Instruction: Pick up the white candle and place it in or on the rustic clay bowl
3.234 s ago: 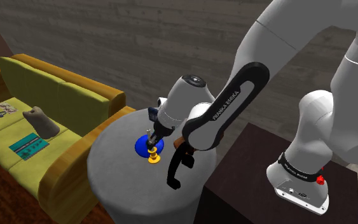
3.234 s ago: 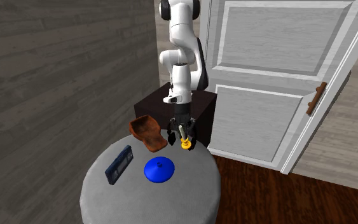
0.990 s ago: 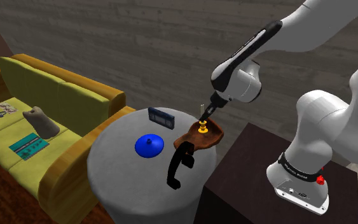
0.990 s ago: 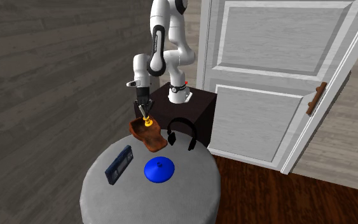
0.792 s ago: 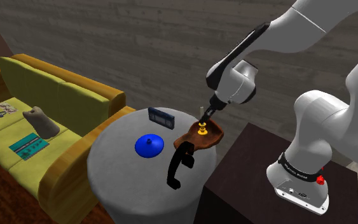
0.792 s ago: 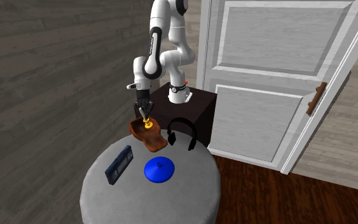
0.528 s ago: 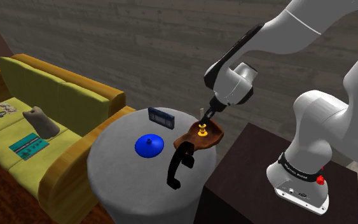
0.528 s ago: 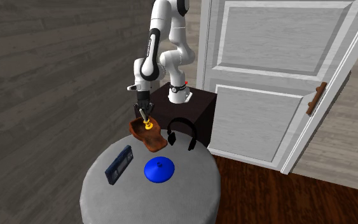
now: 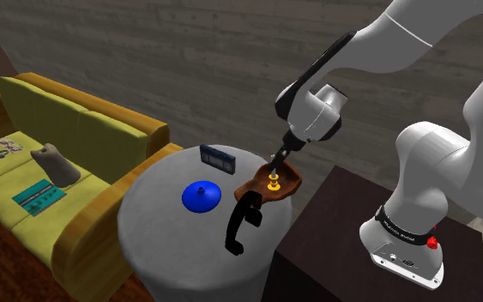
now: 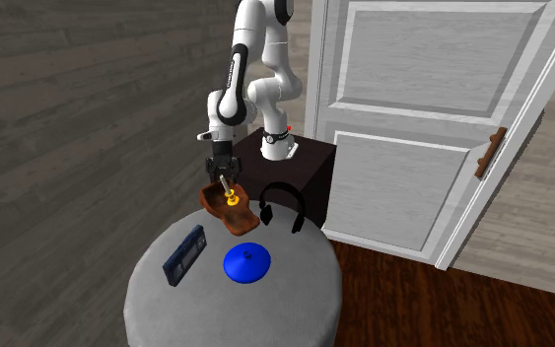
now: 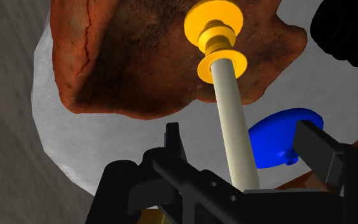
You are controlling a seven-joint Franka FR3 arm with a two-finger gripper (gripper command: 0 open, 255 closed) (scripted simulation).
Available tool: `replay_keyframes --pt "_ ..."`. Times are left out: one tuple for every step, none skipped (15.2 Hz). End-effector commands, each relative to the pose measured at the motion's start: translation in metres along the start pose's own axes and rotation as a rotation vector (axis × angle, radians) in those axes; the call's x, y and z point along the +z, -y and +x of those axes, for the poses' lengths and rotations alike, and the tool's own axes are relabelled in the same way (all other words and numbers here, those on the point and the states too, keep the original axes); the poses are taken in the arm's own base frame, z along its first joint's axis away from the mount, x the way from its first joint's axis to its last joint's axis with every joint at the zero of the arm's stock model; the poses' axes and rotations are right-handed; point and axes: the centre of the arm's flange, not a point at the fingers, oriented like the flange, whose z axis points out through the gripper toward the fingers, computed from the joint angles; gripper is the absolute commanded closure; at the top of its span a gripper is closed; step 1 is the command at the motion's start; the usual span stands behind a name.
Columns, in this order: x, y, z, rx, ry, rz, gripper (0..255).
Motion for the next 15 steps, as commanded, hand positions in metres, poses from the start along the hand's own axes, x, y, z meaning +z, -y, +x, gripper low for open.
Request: replay_keyframes --pt "0.000 0.000 0.000 0.000 0.000 0.000 0" --pt "0.000 0.000 0.000 0.000 0.000 0.000 0" --pt "0.000 0.000 0.000 0.000 0.000 0.000 0" --pt "-0.013 0.000 0.000 0.000 0.000 0.000 0" --pt "-0.026 0.000 0.000 0.000 0.000 0.000 0" --pt "-0.040 0.000 0.000 0.000 0.000 0.000 0" --pt "-0.050 0.000 0.000 0.000 0.000 0.000 0" --pt "-0.050 0.000 0.000 0.000 0.000 0.000 0" --pt "-0.050 0.000 0.000 0.000 0.000 0.000 0" --pt "-0.050 0.000 0.000 0.000 0.000 0.000 0" --pt "-0.050 0.000 0.000 0.000 0.000 0.000 0" --pt "-0.050 0.000 0.000 0.000 0.000 0.000 0" --pt "-0.050 0.000 0.000 0.000 0.000 0.000 0" --pt "-0.050 0.000 0.000 0.000 0.000 0.000 0" --pt "-0.050 0.000 0.000 0.000 0.000 0.000 0"
